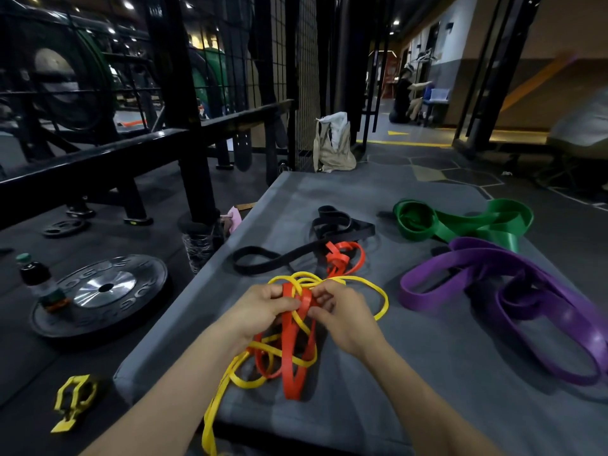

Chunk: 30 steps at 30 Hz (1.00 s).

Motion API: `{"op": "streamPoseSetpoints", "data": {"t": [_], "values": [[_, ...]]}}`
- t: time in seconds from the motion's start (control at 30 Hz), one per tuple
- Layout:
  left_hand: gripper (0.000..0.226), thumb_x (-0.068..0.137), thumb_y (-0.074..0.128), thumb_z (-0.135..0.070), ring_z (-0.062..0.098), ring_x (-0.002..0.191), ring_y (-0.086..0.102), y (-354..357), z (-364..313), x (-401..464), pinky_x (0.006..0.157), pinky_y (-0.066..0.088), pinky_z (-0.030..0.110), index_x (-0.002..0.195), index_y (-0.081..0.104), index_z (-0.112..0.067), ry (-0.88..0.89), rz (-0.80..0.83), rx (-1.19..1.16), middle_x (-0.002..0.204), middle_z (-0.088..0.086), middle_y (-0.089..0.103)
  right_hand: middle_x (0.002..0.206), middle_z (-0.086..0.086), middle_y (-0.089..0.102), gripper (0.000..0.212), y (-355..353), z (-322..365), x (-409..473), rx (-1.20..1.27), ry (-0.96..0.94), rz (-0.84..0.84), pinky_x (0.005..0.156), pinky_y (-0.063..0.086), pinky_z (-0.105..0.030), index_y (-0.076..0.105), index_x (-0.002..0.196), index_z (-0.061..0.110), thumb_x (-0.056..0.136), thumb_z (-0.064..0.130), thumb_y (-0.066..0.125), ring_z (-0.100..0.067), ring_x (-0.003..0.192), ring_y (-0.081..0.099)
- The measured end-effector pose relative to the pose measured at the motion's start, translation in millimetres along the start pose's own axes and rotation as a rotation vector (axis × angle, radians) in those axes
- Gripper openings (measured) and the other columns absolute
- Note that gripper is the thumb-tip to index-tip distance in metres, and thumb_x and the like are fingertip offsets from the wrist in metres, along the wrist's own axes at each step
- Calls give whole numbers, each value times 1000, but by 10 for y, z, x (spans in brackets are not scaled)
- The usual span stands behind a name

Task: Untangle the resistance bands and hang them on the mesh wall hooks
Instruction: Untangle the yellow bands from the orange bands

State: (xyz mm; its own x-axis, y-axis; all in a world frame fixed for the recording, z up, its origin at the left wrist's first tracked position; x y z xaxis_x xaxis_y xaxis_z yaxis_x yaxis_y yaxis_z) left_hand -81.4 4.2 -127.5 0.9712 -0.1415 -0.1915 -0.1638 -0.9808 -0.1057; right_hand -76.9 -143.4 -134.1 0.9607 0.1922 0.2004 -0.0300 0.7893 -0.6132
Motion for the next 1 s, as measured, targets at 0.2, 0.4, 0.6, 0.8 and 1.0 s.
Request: {"op": "streamPoseSetpoints", "data": {"t": [0.2,0.4,0.6,0.8,1.0], "values": [[16,85,61,-2,21,75,60,-157,29,79,83,48,36,75,68,-12,64,-302,148,79,10,68,67,7,58,22,-102,-127,56,190,108,-201,68,51,-25,55,73,26,86,10,64,-16,69,61],[18,87,59,-7,19,53,41,-170,65,31,54,37,27,71,61,-14,-6,-206,257,65,10,50,79,6,58,14,-198,-81,-43,-83,25,-275,62,39,-8,62,85,14,77,6,70,-1,64,50],[27,90,56,-9,19,48,42,-168,63,25,56,38,34,63,58,-17,-9,-235,365,54,3,50,93,3,58,26,9,251,-108,-356,-439,-83,73,42,-25,61,94,16,73,3,52,-12,89,46],[16,89,48,-4,28,69,59,-160,54,-20,78,55,49,77,58,-8,-15,-204,378,71,13,56,82,17,61,30,185,252,-113,-632,-613,-4,66,36,-13,67,80,28,74,22,38,-7,76,42],[16,87,58,-7,17,62,54,-164,-11,-46,68,48,34,74,61,-16,38,-186,360,68,3,60,70,8,59,22,162,117,34,-737,-459,-38,53,44,-23,68,68,22,68,20,46,-17,71,54]]}}
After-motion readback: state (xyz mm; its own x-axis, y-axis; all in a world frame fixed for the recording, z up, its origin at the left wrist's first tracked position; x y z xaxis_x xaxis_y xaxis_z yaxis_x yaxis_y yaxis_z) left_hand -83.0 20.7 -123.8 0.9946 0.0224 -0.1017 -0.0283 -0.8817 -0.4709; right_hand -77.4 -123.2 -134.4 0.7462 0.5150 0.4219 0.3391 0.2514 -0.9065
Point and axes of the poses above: each hand's wrist, its own x-axis towards the middle knuckle, its own y-axis out of the palm, z = x × y, the point moved 3 cm from there along x, towards the middle knuckle
